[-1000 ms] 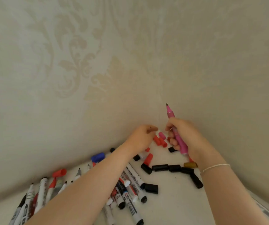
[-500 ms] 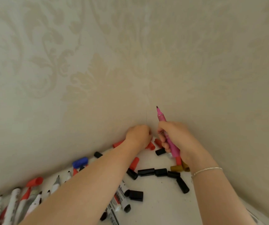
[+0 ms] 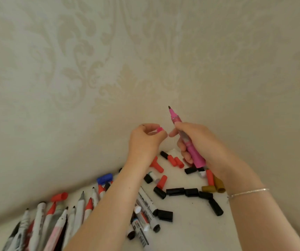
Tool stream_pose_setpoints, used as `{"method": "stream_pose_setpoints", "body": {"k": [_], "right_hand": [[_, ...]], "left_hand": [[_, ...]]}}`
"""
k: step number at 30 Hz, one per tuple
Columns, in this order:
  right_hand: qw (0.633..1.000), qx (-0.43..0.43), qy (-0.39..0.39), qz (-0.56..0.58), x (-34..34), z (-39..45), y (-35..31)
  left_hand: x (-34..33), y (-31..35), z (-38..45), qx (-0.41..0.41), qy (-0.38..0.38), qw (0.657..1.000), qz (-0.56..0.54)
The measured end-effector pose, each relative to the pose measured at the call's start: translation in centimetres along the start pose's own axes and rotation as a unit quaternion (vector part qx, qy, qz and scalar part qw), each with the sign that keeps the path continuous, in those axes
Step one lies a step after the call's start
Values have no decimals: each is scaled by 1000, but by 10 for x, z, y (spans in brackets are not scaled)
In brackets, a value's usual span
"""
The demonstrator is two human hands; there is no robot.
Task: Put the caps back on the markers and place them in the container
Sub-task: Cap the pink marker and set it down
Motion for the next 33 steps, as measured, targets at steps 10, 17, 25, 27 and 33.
{"method": "stream_pose_setpoints", "body": {"k": [10, 17, 25, 27, 33], "right_hand": [[977, 169, -98, -80, -41, -64, -77], [973, 177, -64, -132, -42, -64, -76], [963, 146, -52, -221, -47, -61, -66], [964, 136, -50, -224, -47, -60, -63], [952, 134, -73, -264, -56, -59, -56]], "left_hand": [[89, 63, -37, -158, -3, 987, 7], [112, 79, -37, -194, -16, 979, 65], [115, 83, -37, -211, -23, 972, 100], [116, 83, -37, -221, -24, 967, 122], [97, 85, -50, -277, -110, 916, 269]]}}
Point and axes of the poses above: each hand's wrist, its own z-axis towards the middle knuckle, its own x-axis out of the back of the hand, y = z × x, the point moved 9 cm from there along z, towards the middle knuckle, and after that the axes turned 6 degrees about y, right-handed, at the moved point
